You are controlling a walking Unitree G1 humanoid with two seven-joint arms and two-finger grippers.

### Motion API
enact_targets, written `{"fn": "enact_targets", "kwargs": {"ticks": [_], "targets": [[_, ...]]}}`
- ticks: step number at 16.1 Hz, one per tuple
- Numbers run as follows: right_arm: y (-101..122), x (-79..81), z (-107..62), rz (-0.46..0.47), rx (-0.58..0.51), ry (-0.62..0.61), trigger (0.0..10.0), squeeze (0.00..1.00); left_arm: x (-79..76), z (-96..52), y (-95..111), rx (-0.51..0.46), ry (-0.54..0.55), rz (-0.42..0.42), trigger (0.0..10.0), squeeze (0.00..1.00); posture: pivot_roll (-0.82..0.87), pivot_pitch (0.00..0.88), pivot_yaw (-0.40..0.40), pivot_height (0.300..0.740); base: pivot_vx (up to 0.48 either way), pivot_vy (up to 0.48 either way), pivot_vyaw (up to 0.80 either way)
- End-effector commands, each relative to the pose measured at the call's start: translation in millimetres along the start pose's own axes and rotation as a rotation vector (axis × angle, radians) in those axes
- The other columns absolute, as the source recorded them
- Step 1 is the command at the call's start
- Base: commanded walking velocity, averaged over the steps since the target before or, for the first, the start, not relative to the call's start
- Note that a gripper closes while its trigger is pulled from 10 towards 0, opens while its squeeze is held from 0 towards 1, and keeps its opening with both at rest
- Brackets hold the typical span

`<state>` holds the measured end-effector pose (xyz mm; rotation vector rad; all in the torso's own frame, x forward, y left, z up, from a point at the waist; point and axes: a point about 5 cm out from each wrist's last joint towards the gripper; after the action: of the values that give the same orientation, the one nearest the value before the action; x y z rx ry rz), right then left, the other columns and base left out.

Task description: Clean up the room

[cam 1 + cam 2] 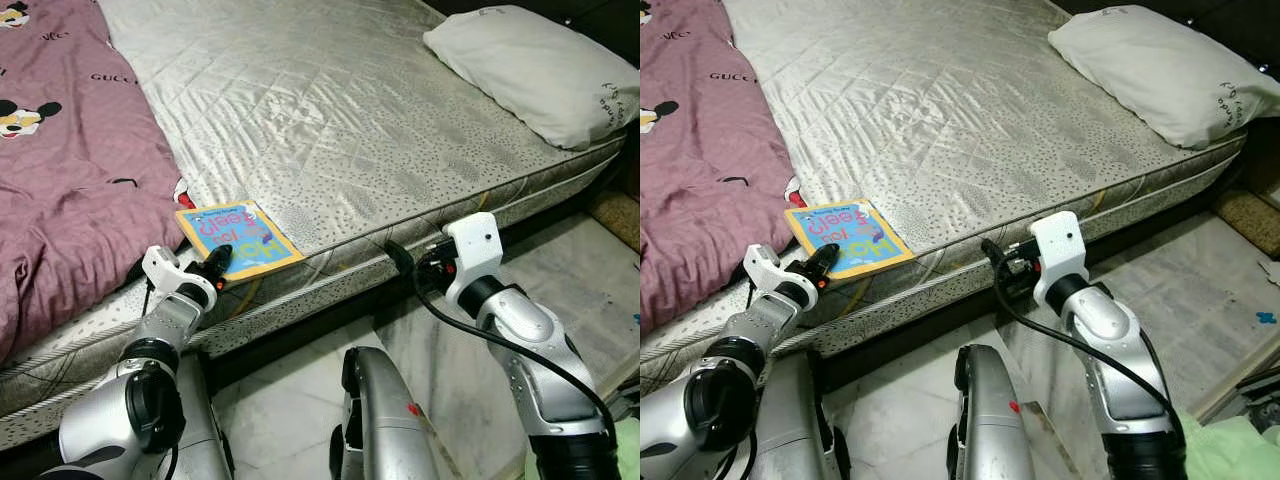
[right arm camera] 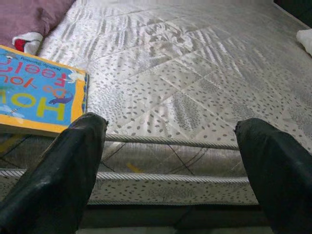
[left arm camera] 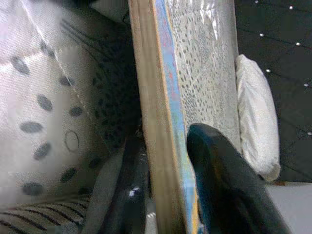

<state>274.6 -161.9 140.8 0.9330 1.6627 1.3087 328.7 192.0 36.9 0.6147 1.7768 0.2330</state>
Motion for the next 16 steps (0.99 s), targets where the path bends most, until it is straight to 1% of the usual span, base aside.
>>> {"fn": "enact_targets", "kwargs": {"ticks": [1,3,5,6,7,8,9,10,11,12,13,14,15,16], "targets": [[0,-0.9,4.5,-0.004,-0.003,-0.004,10.0,0.00,-4.6,2.9,0,-0.007,0.005,0.015,0.0,0.00,-0.18,0.008,-0.120,0.539,0.000,0.000,0.00],[0,0.9,8.5,-0.003,-0.010,-0.001,10.0,0.00,-6.0,3.4,5,-0.027,0.004,0.017,0.0,0.00,-0.18,0.000,-0.118,0.539,0.000,0.000,0.00],[1,2.8,13.5,0.003,-0.017,0.000,10.0,0.00,-7.9,4.0,12,-0.056,0.006,0.036,0.0,0.00,-0.17,0.000,-0.112,0.539,0.000,0.000,0.00],[0,4.8,15.6,0.012,-0.027,0.001,10.0,0.00,-14.1,5.8,21,-0.094,-0.008,0.080,0.0,0.00,-0.16,0.000,-0.104,0.539,0.000,0.000,0.00],[1,6.5,18.4,0.016,-0.033,0.002,10.0,0.00,-17.4,6.6,28,-0.123,-0.007,0.106,0.0,0.00,-0.15,0.000,-0.097,0.539,0.000,0.000,0.00],[2,11.6,24.3,0.044,-0.052,0.007,10.0,0.00,-27.6,8.2,42,-0.190,-0.006,0.246,0.0,0.00,-0.13,0.000,-0.088,0.539,0.000,0.000,0.00],[3,14.7,28.1,0.062,-0.062,0.010,10.0,0.00,-33.6,8.7,46,-0.219,-0.016,0.313,0.0,0.00,-0.11,0.000,-0.084,0.539,0.000,0.000,0.00],[4,18.0,33.2,0.091,-0.072,0.008,10.0,0.00,-40.4,8.0,51,-0.256,-0.033,0.412,0.0,0.00,-0.10,0.000,-0.078,0.539,0.000,0.000,0.00],[6,23.1,40.8,0.144,-0.084,0.005,10.0,0.00,-49.3,4.9,54,-0.314,-0.054,0.538,0.0,0.00,-0.07,0.000,-0.071,0.539,0.000,0.000,0.00],[7,27.3,46.1,0.179,-0.090,0.004,10.0,0.00,-53.2,1.0,56,-0.353,-0.059,0.601,0.0,0.00,-0.05,0.000,-0.065,0.539,0.000,0.000,0.00],[7,32.0,51.1,0.237,-0.106,0.008,10.0,0.00,-56.8,-7.0,53,-0.396,-0.067,0.667,0.0,0.00,-0.02,0.000,-0.058,0.539,0.000,0.000,0.00],[8,35.9,55.5,0.307,-0.130,0.011,10.0,0.00,-60.2,-18.6,48,-0.428,-0.067,0.759,0.0,0.00,-0.01,0.000,-0.054,0.539,0.000,0.000,0.00],[9,38.0,57.1,0.322,-0.139,0.013,10.0,0.00,-61.9,-24.8,44,-0.444,-0.072,0.793,0.0,0.00,0.00,0.000,-0.051,0.539,0.000,0.000,0.00],[8,42.6,58.5,0.351,-0.150,0.016,10.0,0.00,-64.8,-36.7,35,-0.463,-0.084,0.819,0.0,0.00,0.01,0.000,-0.044,0.539,0.000,0.000,0.00]]}}
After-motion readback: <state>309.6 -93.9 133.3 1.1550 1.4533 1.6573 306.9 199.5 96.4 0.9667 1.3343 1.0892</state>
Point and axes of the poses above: a point about 5 cm out from each wrist's last joint towards the gripper, its own z axis pointing out of the wrist towards the gripper, its own y axis along the axis of the wrist's last joint, x = y × z, and after that the axes turned 1 degree about -z, right-handed
